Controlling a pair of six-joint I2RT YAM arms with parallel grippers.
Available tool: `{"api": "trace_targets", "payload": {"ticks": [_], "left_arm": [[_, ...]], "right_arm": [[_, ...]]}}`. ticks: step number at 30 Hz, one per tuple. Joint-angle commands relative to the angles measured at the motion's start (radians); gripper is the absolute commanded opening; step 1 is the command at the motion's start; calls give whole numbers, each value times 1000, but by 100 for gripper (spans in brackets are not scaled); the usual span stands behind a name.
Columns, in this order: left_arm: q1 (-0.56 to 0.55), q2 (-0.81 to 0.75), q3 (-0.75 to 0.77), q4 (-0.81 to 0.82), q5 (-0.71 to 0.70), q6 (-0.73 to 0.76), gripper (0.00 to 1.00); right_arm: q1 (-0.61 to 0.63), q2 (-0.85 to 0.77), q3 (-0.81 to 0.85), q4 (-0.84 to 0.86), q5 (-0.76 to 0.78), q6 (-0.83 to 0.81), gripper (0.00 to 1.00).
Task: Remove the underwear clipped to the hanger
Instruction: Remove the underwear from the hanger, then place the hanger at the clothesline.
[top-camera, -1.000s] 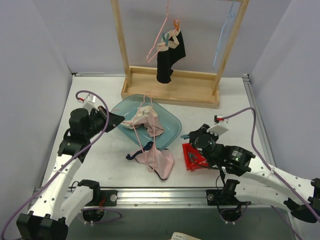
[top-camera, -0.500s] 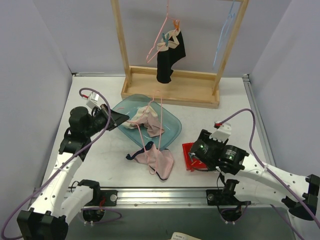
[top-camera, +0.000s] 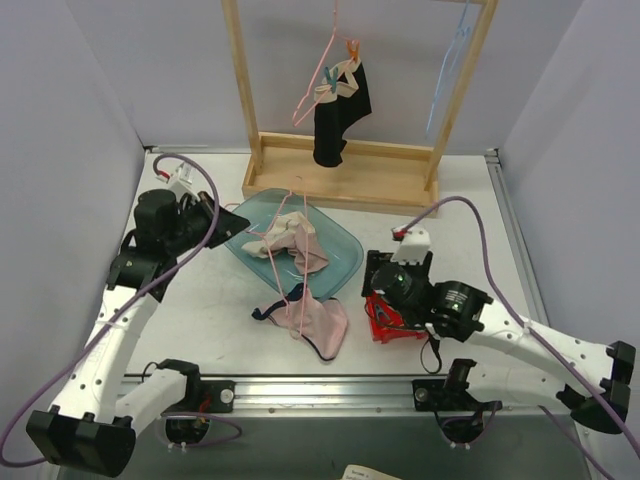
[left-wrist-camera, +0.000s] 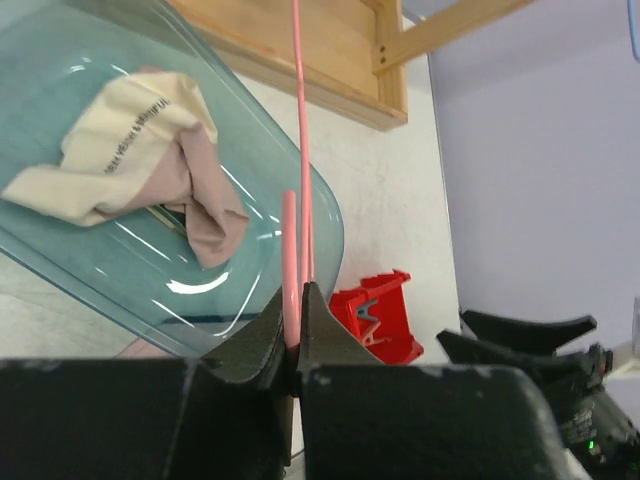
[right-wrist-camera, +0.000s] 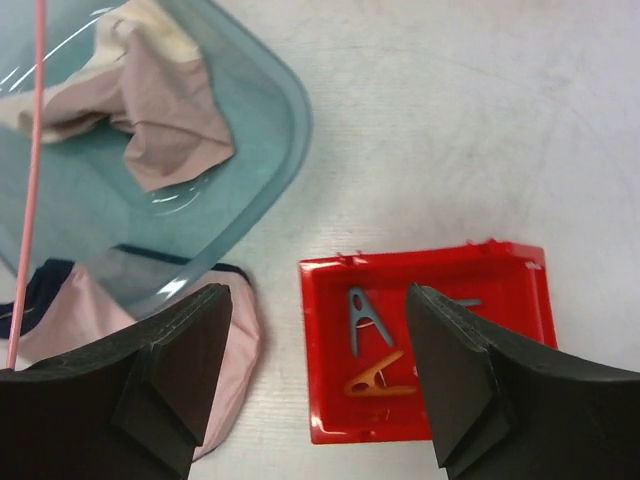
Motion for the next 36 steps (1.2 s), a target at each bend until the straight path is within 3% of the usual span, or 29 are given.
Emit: {"api": "trace_targets", "payload": {"ticks": [1,6,11,19,27,36], "left_arm": [[-67,53,198,-152,-220,51,3],[-192,159,294,-227,-423,53,3],[-230,233,361,-235,-521,30,3],[-238,259,406,-223,-532,24,3],[-238,244,421,-236,-506,28,3],[-238,222,444,-246,-479,13,3]], "right_arm": [[30,88,94,144,-94,-261,72],[72,140,180,243,-247,-377,75],[218,289,282,248,-269,-420,79],[338,493,330,241,-103,-343,82],[358,606,425,138,150,-260,82],[313,660,445,84,118,-217,77]]}}
